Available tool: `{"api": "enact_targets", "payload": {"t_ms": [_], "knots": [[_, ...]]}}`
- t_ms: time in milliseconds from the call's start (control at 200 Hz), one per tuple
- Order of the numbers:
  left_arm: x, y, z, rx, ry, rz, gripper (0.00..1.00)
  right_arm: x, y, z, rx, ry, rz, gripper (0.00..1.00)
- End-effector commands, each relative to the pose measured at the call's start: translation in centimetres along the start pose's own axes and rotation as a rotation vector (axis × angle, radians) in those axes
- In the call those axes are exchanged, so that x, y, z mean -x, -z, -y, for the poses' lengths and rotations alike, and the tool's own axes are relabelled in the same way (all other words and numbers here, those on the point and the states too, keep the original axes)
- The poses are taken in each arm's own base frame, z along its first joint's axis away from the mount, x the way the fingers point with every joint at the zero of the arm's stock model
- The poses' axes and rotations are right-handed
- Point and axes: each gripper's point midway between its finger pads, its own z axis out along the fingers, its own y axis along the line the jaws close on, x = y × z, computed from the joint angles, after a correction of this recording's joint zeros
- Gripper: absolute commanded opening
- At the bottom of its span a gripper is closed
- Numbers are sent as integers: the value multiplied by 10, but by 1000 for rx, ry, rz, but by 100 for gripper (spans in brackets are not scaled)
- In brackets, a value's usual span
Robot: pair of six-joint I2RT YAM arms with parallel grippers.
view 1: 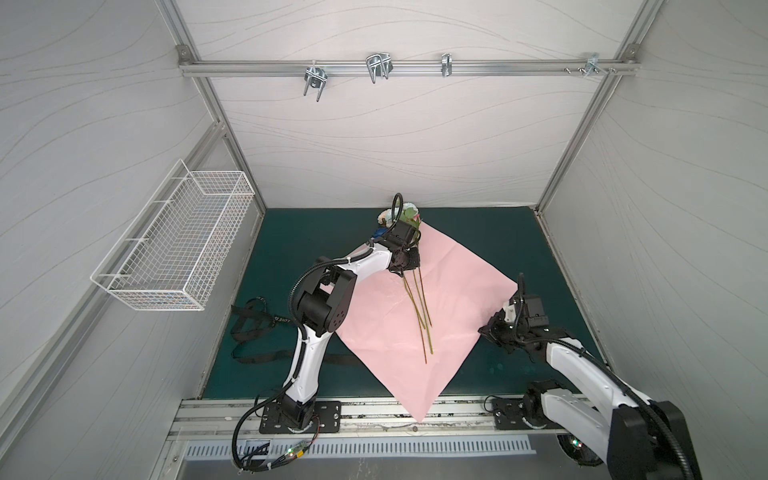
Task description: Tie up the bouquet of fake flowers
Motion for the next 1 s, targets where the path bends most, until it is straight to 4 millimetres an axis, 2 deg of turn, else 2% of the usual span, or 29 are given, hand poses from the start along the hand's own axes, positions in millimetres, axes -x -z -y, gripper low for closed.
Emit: {"api": "enact_targets", "payload": {"t_ms": [0, 75, 220, 350, 550, 605, 630, 690, 735, 840, 880, 895, 915, 995], "knots": [[12, -2, -5, 66, -55, 21, 9, -4, -1, 6, -25, -35, -13, 0], [16, -4, -8, 94, -76, 23, 0, -3, -1, 6, -25, -35, -12, 0], [24, -4, -11, 128, -110, 32, 0, 0, 0, 4, -32, -31, -1, 0], [25, -8, -16, 109, -55, 22, 0, 2, 0, 3, -37, -26, -1, 0], [37, -12, -10, 85, -3, 61, 1, 4, -3, 1, -37, -20, -10, 0], [36, -15, -14, 97, 1, 54, 1, 4, -3, 1, -37, -20, -11, 0], [46, -11, -8, 86, 1, 76, 1, 3, -3, 0, -37, -19, -13, 0], [46, -13, -10, 95, 7, 69, 2, 4, -3, 0, -36, -17, -11, 0], [46, -13, -12, 97, 13, 68, 6, 3, -2, 0, -35, -16, -11, 0], [43, -10, -12, 81, 32, 55, 24, 3, -1, 1, -37, -12, -8, 0], [45, -3, -9, 68, 35, 64, 32, 3, 0, 1, -38, -11, -7, 0], [48, 2, -4, 54, 37, 76, 33, 2, 0, 0, -36, -9, -7, 0], [40, 1, -8, 55, 40, 58, 35, 2, 0, 0, -38, -7, -7, 2], [44, 27, 6, -9, 49, 84, 41, 3, 2, -1, -38, 0, -5, 10]]}}
